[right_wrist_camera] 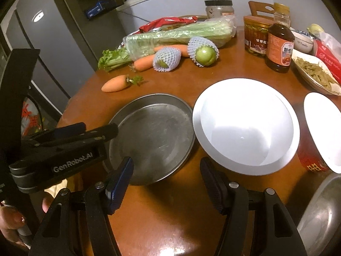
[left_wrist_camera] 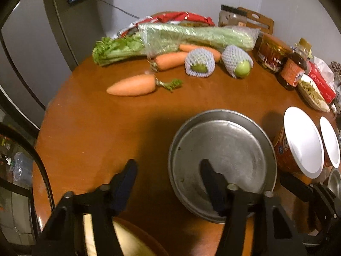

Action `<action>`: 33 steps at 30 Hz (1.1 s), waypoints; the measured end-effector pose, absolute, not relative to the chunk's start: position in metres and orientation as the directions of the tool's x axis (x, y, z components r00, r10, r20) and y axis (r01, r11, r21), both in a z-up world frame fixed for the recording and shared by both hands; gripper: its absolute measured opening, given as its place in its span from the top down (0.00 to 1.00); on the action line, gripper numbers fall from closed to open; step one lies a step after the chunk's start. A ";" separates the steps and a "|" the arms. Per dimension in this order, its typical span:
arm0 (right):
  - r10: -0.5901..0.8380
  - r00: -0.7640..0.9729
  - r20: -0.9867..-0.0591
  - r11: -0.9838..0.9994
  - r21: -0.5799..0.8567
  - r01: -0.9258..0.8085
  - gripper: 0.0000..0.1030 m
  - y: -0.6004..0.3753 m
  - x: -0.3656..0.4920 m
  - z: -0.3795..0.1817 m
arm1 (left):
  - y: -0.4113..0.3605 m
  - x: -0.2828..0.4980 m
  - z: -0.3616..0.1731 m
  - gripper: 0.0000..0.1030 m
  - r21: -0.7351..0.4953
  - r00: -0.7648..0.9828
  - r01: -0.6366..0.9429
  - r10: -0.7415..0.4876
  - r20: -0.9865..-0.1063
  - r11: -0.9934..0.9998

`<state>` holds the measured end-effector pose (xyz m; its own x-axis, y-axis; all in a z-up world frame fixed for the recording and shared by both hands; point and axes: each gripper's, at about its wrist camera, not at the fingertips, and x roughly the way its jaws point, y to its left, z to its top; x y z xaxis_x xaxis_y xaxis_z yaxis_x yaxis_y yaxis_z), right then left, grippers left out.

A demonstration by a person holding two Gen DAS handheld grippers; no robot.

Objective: Organize plates and bowls

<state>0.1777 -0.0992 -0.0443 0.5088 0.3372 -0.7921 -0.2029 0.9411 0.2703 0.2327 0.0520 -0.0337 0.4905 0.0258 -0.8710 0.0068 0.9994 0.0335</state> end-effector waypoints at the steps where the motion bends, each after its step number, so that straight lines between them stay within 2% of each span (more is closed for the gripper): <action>1: 0.338 0.508 -0.792 0.941 0.270 -0.205 0.38 -0.099 0.178 -0.045 | 0.051 0.233 -0.035 0.48 0.031 0.484 0.015 0.020 -0.875 0.999; 9: 0.352 0.491 -0.797 0.935 0.276 -0.224 0.47 -0.095 0.184 -0.057 | 0.044 0.236 -0.045 0.73 0.024 0.454 0.045 0.001 -0.891 0.999; 13: 0.342 0.499 -0.796 0.938 0.259 -0.230 0.49 -0.093 0.185 -0.059 | 0.045 0.236 -0.046 0.77 0.028 0.454 0.047 0.003 -0.891 0.999; 33: 0.380 0.559 -0.737 0.920 0.237 -0.313 0.49 -0.079 0.160 -0.017 | 0.069 0.190 0.006 0.78 0.002 0.568 0.002 0.000 -0.823 1.000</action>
